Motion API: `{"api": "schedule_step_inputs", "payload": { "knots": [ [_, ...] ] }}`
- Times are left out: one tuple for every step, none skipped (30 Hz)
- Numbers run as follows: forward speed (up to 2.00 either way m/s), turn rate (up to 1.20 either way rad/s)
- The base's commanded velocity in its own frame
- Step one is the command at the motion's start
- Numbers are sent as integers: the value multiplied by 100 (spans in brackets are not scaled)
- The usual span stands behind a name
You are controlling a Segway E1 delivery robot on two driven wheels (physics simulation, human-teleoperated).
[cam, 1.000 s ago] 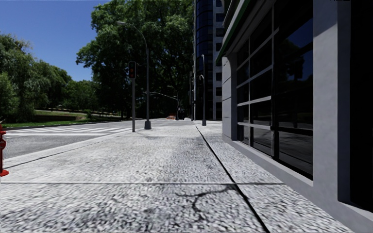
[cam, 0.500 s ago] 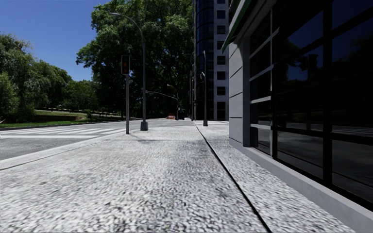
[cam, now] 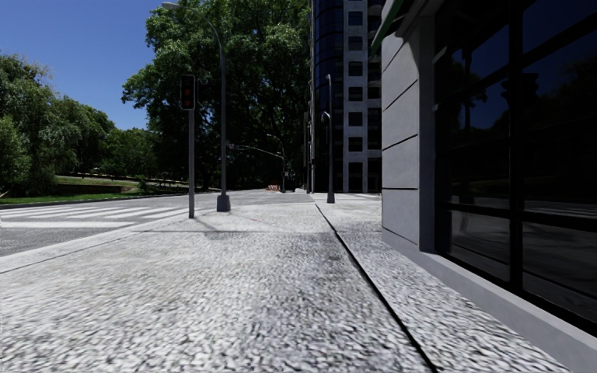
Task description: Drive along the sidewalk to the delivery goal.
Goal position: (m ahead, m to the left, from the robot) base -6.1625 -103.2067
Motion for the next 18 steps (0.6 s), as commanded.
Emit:
{"api": "schedule_step_inputs", "payload": {
  "knots": [
    [200, 0],
    [200, 0],
    [200, 0],
    [200, 0],
    [200, 0],
    [200, 0],
    [200, 0],
    [200, 0],
    [200, 0],
    [200, 0],
    [200, 0],
    [200, 0],
    [200, 0],
    [200, 0],
    [200, 0],
    [200, 0],
    [200, 0],
    [200, 0]
  ]
}}
